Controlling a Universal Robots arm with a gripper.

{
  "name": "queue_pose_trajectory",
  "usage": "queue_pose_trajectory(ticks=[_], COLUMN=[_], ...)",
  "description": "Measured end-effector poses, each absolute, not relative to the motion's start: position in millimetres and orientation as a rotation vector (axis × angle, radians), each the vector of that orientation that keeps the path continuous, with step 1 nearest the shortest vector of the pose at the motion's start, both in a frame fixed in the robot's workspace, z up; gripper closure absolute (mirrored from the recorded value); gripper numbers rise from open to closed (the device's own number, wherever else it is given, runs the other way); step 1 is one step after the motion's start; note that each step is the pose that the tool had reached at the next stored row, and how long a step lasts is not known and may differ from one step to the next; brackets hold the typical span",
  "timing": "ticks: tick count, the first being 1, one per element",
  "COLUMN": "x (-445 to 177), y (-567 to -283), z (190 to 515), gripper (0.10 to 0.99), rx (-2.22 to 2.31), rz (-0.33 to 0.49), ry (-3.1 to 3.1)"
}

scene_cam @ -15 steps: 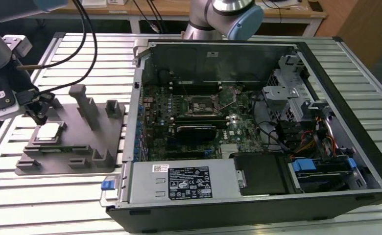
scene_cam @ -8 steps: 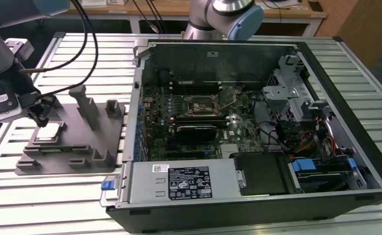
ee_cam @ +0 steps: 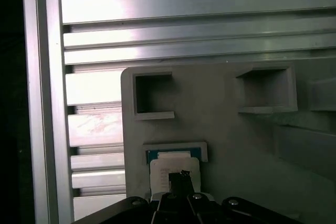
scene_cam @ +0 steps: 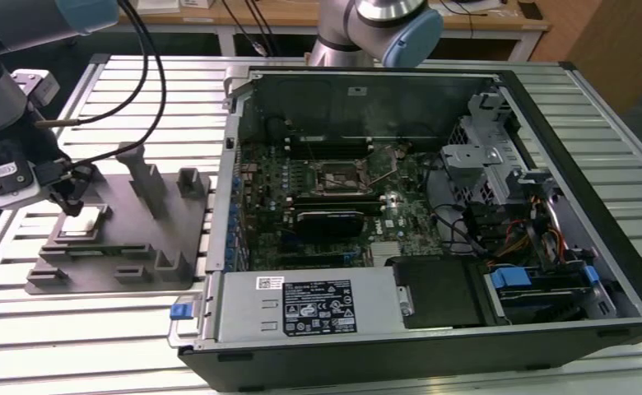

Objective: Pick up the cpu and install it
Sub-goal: 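Pick up the cpu and move it towards the insertion slot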

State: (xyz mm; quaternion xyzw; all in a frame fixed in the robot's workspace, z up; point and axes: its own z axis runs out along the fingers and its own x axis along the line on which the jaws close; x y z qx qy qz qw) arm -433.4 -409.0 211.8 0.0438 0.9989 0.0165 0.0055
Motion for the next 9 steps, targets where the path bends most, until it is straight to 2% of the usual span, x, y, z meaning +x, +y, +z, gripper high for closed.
queue_pose_trajectory(ticks=[9], x=[-432.8], y=[-410.5], z=[205.1], gripper=[0.98], rx=[0.137], rz=[0.049], ry=[3.128])
